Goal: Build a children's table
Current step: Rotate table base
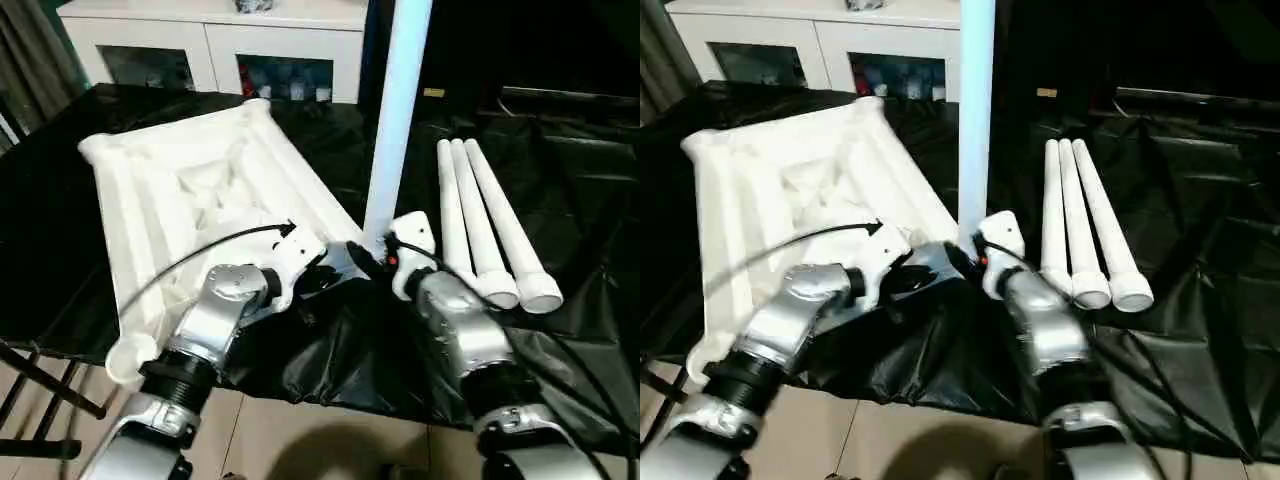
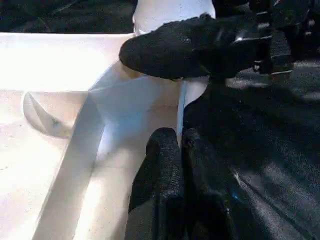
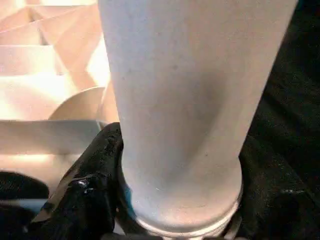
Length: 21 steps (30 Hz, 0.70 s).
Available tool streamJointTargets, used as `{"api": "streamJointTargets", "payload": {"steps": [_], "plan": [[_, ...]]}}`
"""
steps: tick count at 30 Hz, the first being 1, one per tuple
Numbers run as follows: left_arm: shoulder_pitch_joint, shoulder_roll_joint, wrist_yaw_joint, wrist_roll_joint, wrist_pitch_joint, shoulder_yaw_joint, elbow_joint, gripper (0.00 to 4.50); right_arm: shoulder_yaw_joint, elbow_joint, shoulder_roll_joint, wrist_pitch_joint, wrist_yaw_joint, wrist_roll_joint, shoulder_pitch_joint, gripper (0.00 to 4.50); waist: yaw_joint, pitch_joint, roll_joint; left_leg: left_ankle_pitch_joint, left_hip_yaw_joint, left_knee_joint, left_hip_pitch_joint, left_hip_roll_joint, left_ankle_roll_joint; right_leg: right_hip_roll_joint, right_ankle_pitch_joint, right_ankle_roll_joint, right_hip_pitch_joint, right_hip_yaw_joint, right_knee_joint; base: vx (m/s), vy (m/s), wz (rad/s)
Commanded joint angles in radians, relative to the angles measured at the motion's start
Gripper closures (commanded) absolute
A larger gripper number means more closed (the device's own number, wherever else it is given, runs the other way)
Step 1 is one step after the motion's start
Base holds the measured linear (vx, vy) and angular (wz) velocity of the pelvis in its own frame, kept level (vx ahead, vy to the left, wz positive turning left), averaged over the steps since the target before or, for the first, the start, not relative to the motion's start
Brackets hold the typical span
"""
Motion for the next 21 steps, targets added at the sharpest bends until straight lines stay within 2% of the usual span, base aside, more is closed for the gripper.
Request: {"api": "streamJointTargets", "payload": {"steps": [1, 4, 5, 6, 7, 8, 9, 11, 12, 13, 15, 16, 17, 18, 21], "plan": [[-0.008, -0.063, 0.113, -0.006, 0.004, -0.006, -0.011, 4.50, 0.111, 0.060, 0.134, 0.021, 0.074, 0.013, 0.026, 1.05, -0.002, -0.040, -0.003, -0.482, 0.020, -0.079, 0.000, -0.039, 0.003, 0.032, -0.489, -0.096, 0.033, -0.025, -0.080, 0.000, 0.000, 0.00], [0.003, -0.054, 0.090, -0.006, -0.026, -0.023, -0.025, 4.50, 0.100, 0.058, 0.119, 0.009, 0.055, 0.004, 0.023, 0.91, -0.003, -0.046, 0.002, -0.470, 0.019, -0.080, -0.002, -0.039, 0.003, 0.031, -0.453, -0.108, 0.039, -0.024, -0.076, 0.000, 0.000, 0.00], [0.009, -0.052, 0.086, -0.003, -0.030, -0.028, -0.030, 4.50, 0.099, 0.052, 0.111, -0.002, 0.042, -0.007, 0.026, 0.74, -0.002, -0.046, 0.001, -0.468, 0.021, -0.079, -0.001, -0.038, 0.004, 0.030, -0.445, -0.112, 0.037, -0.023, -0.077, 0.000, 0.000, 0.00], [0.014, -0.052, 0.085, -0.001, -0.029, -0.030, -0.034, 4.50, 0.098, 0.048, 0.106, -0.010, 0.032, -0.014, 0.028, 0.74, 0.000, -0.053, 0.002, -0.446, 0.023, -0.075, 0.002, -0.036, 0.003, 0.029, -0.404, -0.126, 0.039, -0.019, -0.073, 0.000, 0.000, 0.00], [0.016, -0.049, 0.080, 0.001, -0.038, -0.033, -0.033, 4.50, 0.093, 0.031, 0.093, -0.013, 0.018, -0.019, 0.031, 0.74, 0.000, -0.053, 0.001, -0.436, 0.025, -0.075, 0.000, -0.036, 0.005, 0.030, -0.382, -0.134, 0.039, -0.018, -0.070, 0.000, 0.000, 0.00], [0.018, -0.046, 0.077, 0.002, -0.045, -0.035, -0.032, 4.50, 0.086, 0.014, 0.083, -0.011, 0.009, -0.018, 0.036, 0.74, 0.005, -0.058, 0.003, -0.396, 0.028, -0.072, -0.001, -0.037, 0.009, 0.030, -0.323, -0.153, 0.044, -0.016, -0.064, 0.000, 0.000, 0.00], [0.018, -0.041, 0.070, 0.003, -0.063, -0.036, -0.024, 4.50, 0.074, -0.026, 0.069, 0.002, 0.007, -0.007, 0.047, 0.74, 0.006, -0.060, 0.010, -0.385, 0.028, -0.071, 0.001, -0.037, 0.009, 0.030, -0.305, -0.160, 0.046, -0.015, -0.061, 0.000, 0.000, 0.00], [0.013, -0.038, 0.084, 0.008, -0.078, -0.026, 0.001, 4.50, 0.061, -0.118, 0.036, 0.023, 0.000, -0.006, 0.080, 0.74, 0.007, -0.063, 0.013, -0.353, 0.032, -0.066, 0.002, -0.037, 0.015, 0.033, -0.245, -0.172, 0.049, -0.014, -0.057, 0.000, 0.000, 0.00], [0.010, -0.038, 0.093, 0.010, -0.079, -0.020, 0.011, 4.22, 0.061, -0.140, 0.027, 0.029, -0.004, -0.011, 0.090, 0.65, 0.009, -0.066, 0.008, -0.326, 0.034, -0.063, 0.000, -0.038, 0.022, 0.032, -0.219, -0.177, 0.053, -0.013, -0.055, 0.000, 0.000, 0.00], [0.008, -0.038, 0.096, 0.010, -0.080, -0.019, 0.014, 4.06, 0.061, -0.146, 0.024, 0.031, -0.005, -0.014, 0.092, 0.60, 0.011, -0.068, 0.009, -0.303, 0.035, -0.061, -0.001, -0.039, 0.028, 0.032, -0.206, -0.181, 0.055, -0.014, -0.052, 0.000, 0.000, 0.00], [-0.009, -0.041, 0.130, 0.008, -0.094, 0.001, 0.050, 3.91, 0.058, -0.221, -0.005, 0.056, 0.004, -0.016, 0.125, 0.60, 0.015, -0.069, 0.010, -0.275, 0.036, -0.057, -0.003, -0.041, 0.032, 0.033, -0.195, -0.178, 0.058, -0.014, -0.051, 0.000, 0.000, 0.00], [-0.015, -0.039, 0.139, 0.008, -0.104, 0.006, 0.060, 3.82, 0.051, -0.259, -0.014, 0.072, 0.013, -0.007, 0.141, 0.60, 0.017, -0.074, 0.010, -0.249, 0.035, -0.054, -0.004, -0.041, 0.034, 0.031, -0.161, -0.181, 0.061, -0.013, -0.045, 0.000, 0.000, 0.00], [-0.019, -0.037, 0.152, 0.012, -0.115, 0.009, 0.067, 3.72, 0.047, -0.281, -0.018, 0.080, 0.016, -0.003, 0.152, 0.60, 0.019, -0.073, 0.011, -0.235, 0.034, -0.055, -0.006, -0.041, 0.036, 0.032, -0.147, -0.181, 0.062, -0.014, -0.044, 0.000, 0.000, 0.00], [-0.024, -0.033, 0.170, 0.017, -0.130, 0.013, 0.075, 3.63, 0.042, -0.327, -0.029, 0.095, 0.022, 0.004, 0.172, 0.60, 0.018, -0.074, 0.008, -0.211, 0.032, -0.055, -0.013, -0.042, 0.037, 0.031, -0.120, -0.182, 0.068, -0.015, -0.038, 0.000, 0.000, 0.00], [-0.037, -0.037, 0.232, -0.005, -0.146, 0.068, 0.075, 3.37, 0.030, -0.431, -0.050, 0.139, 0.028, 0.021, 0.214, 0.60, 0.021, -0.078, 0.003, -0.157, 0.032, -0.047, -0.012, -0.044, 0.051, 0.033, -0.052, -0.186, 0.073, -0.014, -0.031, 0.000, 0.000, 0.00]]}}
